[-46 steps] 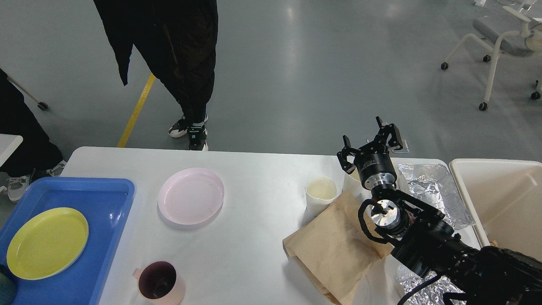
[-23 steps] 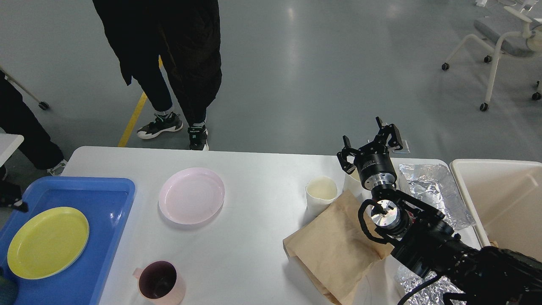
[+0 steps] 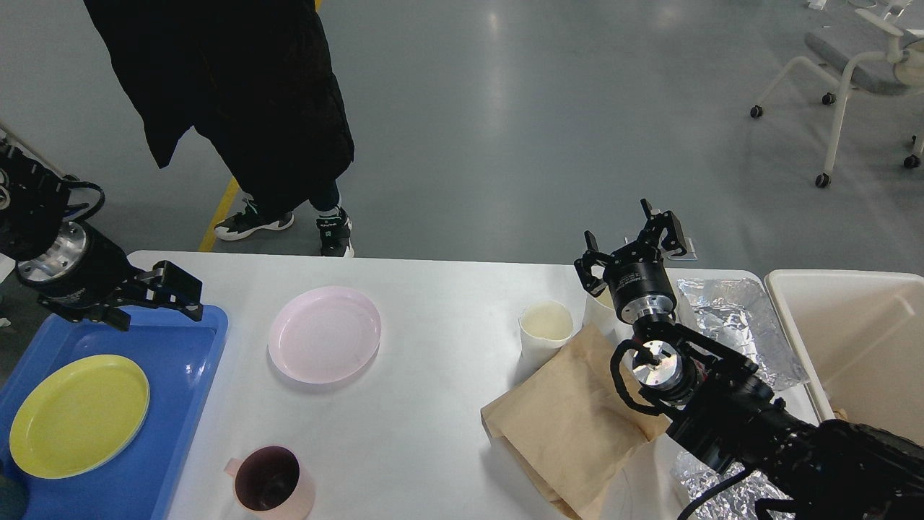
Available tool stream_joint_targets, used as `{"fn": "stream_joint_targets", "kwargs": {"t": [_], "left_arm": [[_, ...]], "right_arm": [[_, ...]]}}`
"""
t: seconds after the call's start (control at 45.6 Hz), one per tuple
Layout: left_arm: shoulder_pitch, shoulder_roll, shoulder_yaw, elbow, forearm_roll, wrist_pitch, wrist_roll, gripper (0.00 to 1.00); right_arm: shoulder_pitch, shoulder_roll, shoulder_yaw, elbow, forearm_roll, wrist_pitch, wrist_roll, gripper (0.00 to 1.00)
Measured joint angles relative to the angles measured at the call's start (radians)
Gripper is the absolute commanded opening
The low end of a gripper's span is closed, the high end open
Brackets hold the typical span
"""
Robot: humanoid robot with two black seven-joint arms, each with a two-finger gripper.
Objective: Tidy desktop
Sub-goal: 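Bring the left gripper back over the table to the pink cup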
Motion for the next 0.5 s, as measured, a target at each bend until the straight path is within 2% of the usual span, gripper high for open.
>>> {"fn": "stream_joint_targets", "kwargs": {"t": [0.219, 0.395, 0.504], "left_arm": [[-0.002, -0.061, 0.023, -0.096, 0.001, 0.056, 0.009, 1.0], [-0.009, -0.077, 0.079, -0.249, 0.005, 0.116, 0.011, 1.0], [-0.017, -0.08, 0.096, -0.301, 0.007, 0.128, 0.011, 1.0]], "right_arm": [[0.0, 0.0, 0.0, 0.0, -0.001, 0.0, 0.0, 1.0], [0.0, 0.0, 0.0, 0.0, -0.001, 0.0, 0.0, 1.0], [0.0, 0.0, 0.0, 0.0, -0.001, 0.0, 0.0, 1.0]]}}
